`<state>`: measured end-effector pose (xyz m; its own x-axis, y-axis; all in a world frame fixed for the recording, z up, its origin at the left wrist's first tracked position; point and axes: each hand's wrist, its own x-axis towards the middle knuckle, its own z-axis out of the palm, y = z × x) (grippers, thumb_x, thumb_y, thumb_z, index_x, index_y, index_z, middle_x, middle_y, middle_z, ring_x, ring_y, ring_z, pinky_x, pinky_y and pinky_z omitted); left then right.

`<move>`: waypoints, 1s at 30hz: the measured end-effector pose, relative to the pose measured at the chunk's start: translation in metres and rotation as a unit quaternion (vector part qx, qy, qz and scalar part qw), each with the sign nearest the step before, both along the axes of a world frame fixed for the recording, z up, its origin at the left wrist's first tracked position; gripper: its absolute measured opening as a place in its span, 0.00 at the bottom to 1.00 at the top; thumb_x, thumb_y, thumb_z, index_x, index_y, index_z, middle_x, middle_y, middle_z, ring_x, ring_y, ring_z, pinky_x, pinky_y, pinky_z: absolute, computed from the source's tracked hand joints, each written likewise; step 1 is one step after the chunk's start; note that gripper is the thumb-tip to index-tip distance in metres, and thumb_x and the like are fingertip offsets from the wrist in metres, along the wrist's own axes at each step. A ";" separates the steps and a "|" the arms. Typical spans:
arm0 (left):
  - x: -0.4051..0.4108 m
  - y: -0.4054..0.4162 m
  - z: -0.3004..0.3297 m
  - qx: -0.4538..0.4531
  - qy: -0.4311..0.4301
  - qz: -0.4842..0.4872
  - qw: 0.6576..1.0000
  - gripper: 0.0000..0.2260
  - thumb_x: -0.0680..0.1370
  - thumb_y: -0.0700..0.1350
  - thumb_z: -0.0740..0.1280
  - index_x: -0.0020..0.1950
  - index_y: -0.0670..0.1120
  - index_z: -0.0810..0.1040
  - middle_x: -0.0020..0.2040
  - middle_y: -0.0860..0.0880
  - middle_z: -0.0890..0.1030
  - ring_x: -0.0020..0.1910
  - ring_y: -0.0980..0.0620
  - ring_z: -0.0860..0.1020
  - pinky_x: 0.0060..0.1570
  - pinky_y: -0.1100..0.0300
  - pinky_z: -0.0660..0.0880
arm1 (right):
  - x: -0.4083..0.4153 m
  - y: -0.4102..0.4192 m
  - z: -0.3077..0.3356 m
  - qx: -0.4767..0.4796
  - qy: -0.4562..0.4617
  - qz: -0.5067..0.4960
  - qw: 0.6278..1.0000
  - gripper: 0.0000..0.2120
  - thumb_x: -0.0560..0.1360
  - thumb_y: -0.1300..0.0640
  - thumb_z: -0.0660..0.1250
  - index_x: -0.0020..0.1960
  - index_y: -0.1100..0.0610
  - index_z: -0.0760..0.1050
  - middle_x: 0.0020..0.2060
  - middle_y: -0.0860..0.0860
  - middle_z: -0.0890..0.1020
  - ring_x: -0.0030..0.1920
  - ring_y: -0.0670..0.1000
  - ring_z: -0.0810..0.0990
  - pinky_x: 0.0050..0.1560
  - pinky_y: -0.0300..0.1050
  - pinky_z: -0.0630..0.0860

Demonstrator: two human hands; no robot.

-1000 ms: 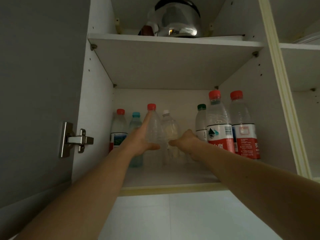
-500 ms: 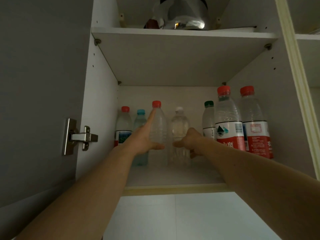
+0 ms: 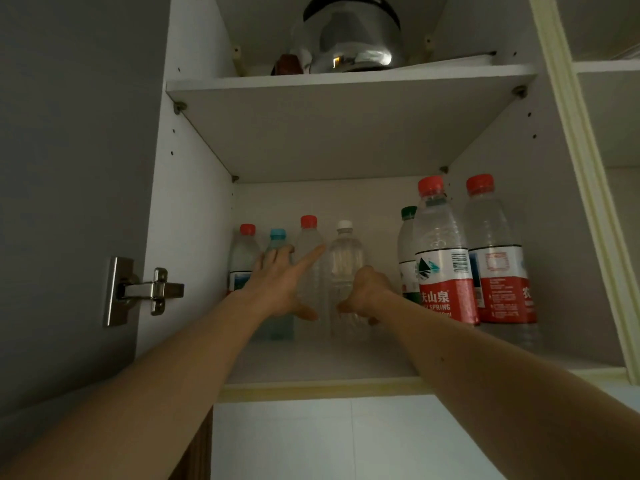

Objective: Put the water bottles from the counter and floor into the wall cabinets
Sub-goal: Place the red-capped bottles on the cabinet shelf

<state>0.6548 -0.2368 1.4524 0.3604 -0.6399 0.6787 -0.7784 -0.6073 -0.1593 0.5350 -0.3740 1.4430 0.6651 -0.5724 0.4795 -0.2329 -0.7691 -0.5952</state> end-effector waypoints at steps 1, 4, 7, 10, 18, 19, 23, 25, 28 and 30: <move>0.002 -0.001 0.001 0.007 -0.003 0.008 1.000 0.57 0.64 0.68 0.76 0.77 0.67 0.36 0.80 0.41 0.51 0.78 0.38 0.49 0.74 0.37 0.49 | 0.000 -0.001 0.000 -0.004 0.003 0.005 1.000 0.22 0.71 0.56 0.78 0.58 0.59 0.71 0.57 0.57 0.79 0.56 0.59 0.80 0.52 0.50 0.80; 0.009 -0.005 0.006 0.022 0.000 0.021 1.000 0.57 0.64 0.67 0.77 0.78 0.66 0.37 0.79 0.41 0.52 0.78 0.38 0.48 0.75 0.38 0.47 | 0.002 -0.005 0.003 -0.003 0.018 0.017 1.000 0.22 0.72 0.56 0.78 0.60 0.60 0.72 0.57 0.58 0.79 0.56 0.59 0.80 0.55 0.51 0.81; 0.020 -0.009 0.006 0.028 -0.032 0.030 0.999 0.57 0.64 0.65 0.77 0.77 0.66 0.37 0.79 0.41 0.50 0.79 0.38 0.45 0.75 0.38 0.42 | 0.010 -0.007 0.005 0.005 0.025 0.013 1.000 0.29 0.71 0.56 0.78 0.66 0.60 0.70 0.61 0.59 0.78 0.60 0.59 0.79 0.58 0.53 0.80; 0.028 -0.010 0.003 0.040 -0.055 0.035 0.997 0.57 0.66 0.64 0.76 0.77 0.65 0.34 0.81 0.42 0.41 0.79 0.39 0.37 0.74 0.39 0.36 | 0.017 -0.007 0.005 0.004 0.028 0.004 1.000 0.31 0.71 0.55 0.78 0.68 0.59 0.69 0.63 0.59 0.77 0.62 0.60 0.78 0.60 0.54 0.80; 0.036 -0.015 0.001 0.084 -0.101 0.086 0.988 0.58 0.69 0.63 0.75 0.77 0.60 0.29 0.80 0.39 0.36 0.79 0.37 0.35 0.76 0.37 0.41 | 0.014 -0.006 0.013 0.022 0.080 -0.009 0.997 0.23 0.71 0.56 0.78 0.59 0.61 0.71 0.43 0.58 0.75 0.43 0.62 0.84 0.28 0.50 0.82; 0.037 -0.014 0.001 0.089 -0.095 0.083 0.988 0.59 0.68 0.65 0.75 0.77 0.60 0.28 0.80 0.40 0.34 0.79 0.37 0.34 0.76 0.36 0.41 | 0.015 -0.006 0.014 0.021 0.085 -0.009 0.996 0.23 0.71 0.57 0.79 0.58 0.61 0.70 0.44 0.58 0.75 0.43 0.62 0.84 0.28 0.50 0.82; 0.040 -0.019 -0.001 0.077 -0.084 0.077 0.990 0.60 0.65 0.72 0.72 0.76 0.61 0.27 0.80 0.41 0.32 0.78 0.38 0.32 0.74 0.35 0.38 | 0.022 -0.009 0.017 0.019 0.088 0.000 0.996 0.21 0.71 0.59 0.79 0.55 0.61 0.70 0.51 0.60 0.76 0.46 0.62 0.83 0.32 0.50 0.83; 0.041 -0.021 -0.003 0.067 -0.100 0.083 0.989 0.59 0.66 0.73 0.70 0.76 0.61 0.27 0.80 0.40 0.34 0.78 0.37 0.33 0.75 0.34 0.39 | 0.026 -0.012 0.015 0.013 0.082 0.009 0.996 0.19 0.71 0.60 0.78 0.53 0.61 0.70 0.48 0.59 0.76 0.48 0.62 0.82 0.38 0.52 0.84; 0.041 -0.023 -0.006 0.061 -0.124 0.105 0.985 0.59 0.65 0.76 0.68 0.76 0.59 0.26 0.80 0.39 0.36 0.79 0.38 0.36 0.76 0.34 0.42 | 0.033 -0.016 0.012 -0.021 0.073 0.010 0.997 0.16 0.72 0.60 0.78 0.53 0.62 0.73 0.43 0.57 0.75 0.48 0.61 0.82 0.42 0.55 0.85; 0.041 -0.023 -0.006 0.059 -0.127 0.112 0.984 0.59 0.65 0.76 0.67 0.76 0.59 0.26 0.80 0.40 0.36 0.79 0.38 0.36 0.76 0.35 0.42 | 0.035 -0.016 0.011 -0.043 0.070 0.006 0.997 0.17 0.72 0.60 0.77 0.56 0.63 0.75 0.40 0.56 0.74 0.47 0.61 0.83 0.43 0.56 0.85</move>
